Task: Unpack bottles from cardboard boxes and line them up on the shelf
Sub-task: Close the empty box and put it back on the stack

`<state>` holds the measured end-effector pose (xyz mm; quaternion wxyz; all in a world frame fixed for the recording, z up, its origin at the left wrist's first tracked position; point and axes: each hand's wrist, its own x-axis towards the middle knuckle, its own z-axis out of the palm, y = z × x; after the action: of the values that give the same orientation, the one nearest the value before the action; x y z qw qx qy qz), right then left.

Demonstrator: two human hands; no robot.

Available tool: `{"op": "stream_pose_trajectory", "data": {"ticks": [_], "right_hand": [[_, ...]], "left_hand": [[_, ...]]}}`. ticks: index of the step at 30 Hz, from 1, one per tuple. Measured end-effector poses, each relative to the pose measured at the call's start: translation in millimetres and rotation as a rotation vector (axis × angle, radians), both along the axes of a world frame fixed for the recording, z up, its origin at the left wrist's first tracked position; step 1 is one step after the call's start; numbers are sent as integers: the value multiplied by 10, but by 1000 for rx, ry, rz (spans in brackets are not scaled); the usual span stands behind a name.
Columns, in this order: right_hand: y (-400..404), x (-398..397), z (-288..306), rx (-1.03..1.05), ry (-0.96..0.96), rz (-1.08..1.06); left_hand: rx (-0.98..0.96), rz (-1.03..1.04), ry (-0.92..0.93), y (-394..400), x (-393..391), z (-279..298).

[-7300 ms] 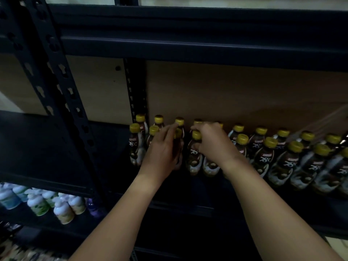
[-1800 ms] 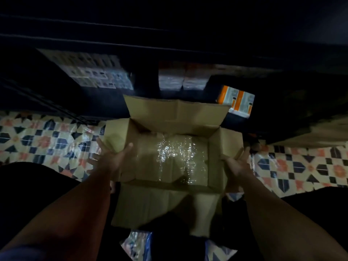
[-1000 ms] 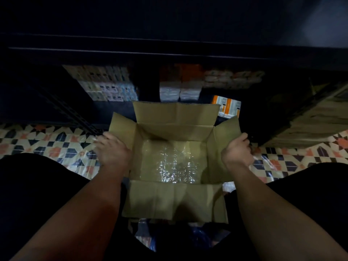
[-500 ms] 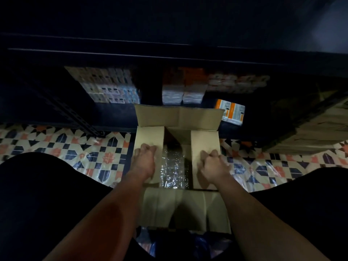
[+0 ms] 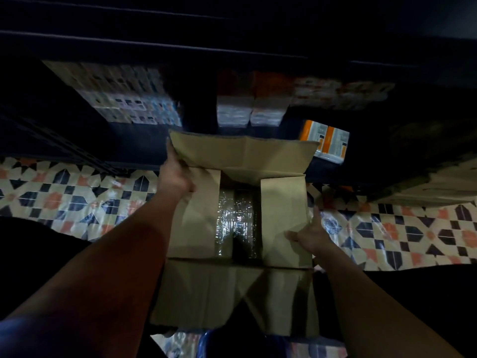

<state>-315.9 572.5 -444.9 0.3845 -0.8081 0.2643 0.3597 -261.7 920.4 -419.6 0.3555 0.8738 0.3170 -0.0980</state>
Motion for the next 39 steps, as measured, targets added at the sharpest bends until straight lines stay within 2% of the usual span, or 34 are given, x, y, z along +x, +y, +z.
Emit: {"op": "stream_pose_trajectory", "data": {"ticks": [3, 5, 7, 10, 12, 15, 19, 21, 25, 28, 31, 34, 37, 39], "right_hand": [[-121, -2, 40, 116, 160, -127], [-126, -48, 136, 106, 313, -123], [-114, -99, 218, 103, 475, -83], [-119, -161, 238, 129, 546, -44], [-156, -179, 221, 143, 526, -55], [-209, -221, 218, 156, 495, -63], [-266, -258, 221, 158, 480, -74], [-271, -255, 278, 144, 459, -90], [-252, -237, 515, 115, 435, -86], [-257, -165, 713, 117, 376, -86], [-296, -37, 852, 260, 300, -240], [-292, 94, 843, 423, 154, -455], [-171, 127, 720, 449, 25, -412], [-71, 119, 543, 340, -74, -351]], "left_hand": [[-22, 6, -28, 109, 113, -30], [-50, 24, -99, 122, 69, -52], [-124, 48, -207, 117, -61, -103], [-161, 5, -449, 194, -317, -235], [-135, -71, -504, 290, -475, -317], [-199, -192, -429, 348, -688, -292], [-62, -564, -107, 370, -930, -135], [-5, -643, 9, 344, -1005, -33], [3, -632, 115, 254, -1050, 139], [-186, -464, 262, 182, -1012, 320], [-381, -315, 350, 264, -959, 379], [-560, -214, 234, 348, -956, 311], [-433, -276, 136, 281, -1013, 305], [-285, -353, 52, 249, -1084, 198]]}}
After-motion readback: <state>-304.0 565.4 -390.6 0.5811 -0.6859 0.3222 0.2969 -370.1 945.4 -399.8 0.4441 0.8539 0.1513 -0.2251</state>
